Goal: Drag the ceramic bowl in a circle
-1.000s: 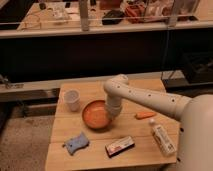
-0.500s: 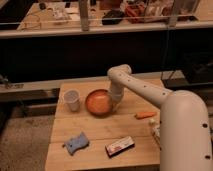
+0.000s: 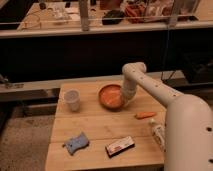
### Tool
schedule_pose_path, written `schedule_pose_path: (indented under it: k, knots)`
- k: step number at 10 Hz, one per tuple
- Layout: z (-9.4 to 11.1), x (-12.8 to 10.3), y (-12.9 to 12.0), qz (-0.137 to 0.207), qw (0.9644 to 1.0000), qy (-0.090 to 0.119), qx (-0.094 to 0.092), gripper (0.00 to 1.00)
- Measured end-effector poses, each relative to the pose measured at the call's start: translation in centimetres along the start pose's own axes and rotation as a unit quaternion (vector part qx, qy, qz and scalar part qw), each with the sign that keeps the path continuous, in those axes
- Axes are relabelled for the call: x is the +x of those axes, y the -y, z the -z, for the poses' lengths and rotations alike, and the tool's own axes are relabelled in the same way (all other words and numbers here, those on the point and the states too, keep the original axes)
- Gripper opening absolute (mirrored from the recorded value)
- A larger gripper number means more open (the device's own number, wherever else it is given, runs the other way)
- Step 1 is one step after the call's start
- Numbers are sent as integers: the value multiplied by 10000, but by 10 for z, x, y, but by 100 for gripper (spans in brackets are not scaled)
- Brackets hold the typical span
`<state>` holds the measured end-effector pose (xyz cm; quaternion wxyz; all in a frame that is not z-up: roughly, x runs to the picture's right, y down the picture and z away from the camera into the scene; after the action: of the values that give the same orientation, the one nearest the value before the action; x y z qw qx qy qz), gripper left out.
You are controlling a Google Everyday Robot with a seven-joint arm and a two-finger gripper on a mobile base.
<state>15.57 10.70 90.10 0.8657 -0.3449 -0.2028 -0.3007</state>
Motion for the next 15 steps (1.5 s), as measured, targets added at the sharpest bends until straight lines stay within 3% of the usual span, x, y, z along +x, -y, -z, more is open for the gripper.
schedule_pose_path:
  k: [2,4,7,9,13,15]
  knots:
    - [10,15,-34,-364,9993,-71,39,0]
    - [20,15,-77,-702,9975,-100,50,0]
    - [13,-15,-109,-686,9976,-31,-119,0]
    - [5,-45,-110,-561,9982,17,-212,0]
    - [-13,-126,-65,309,9989,118,-318,0]
    - [-17,-143,-47,664,9971,147,-335,0]
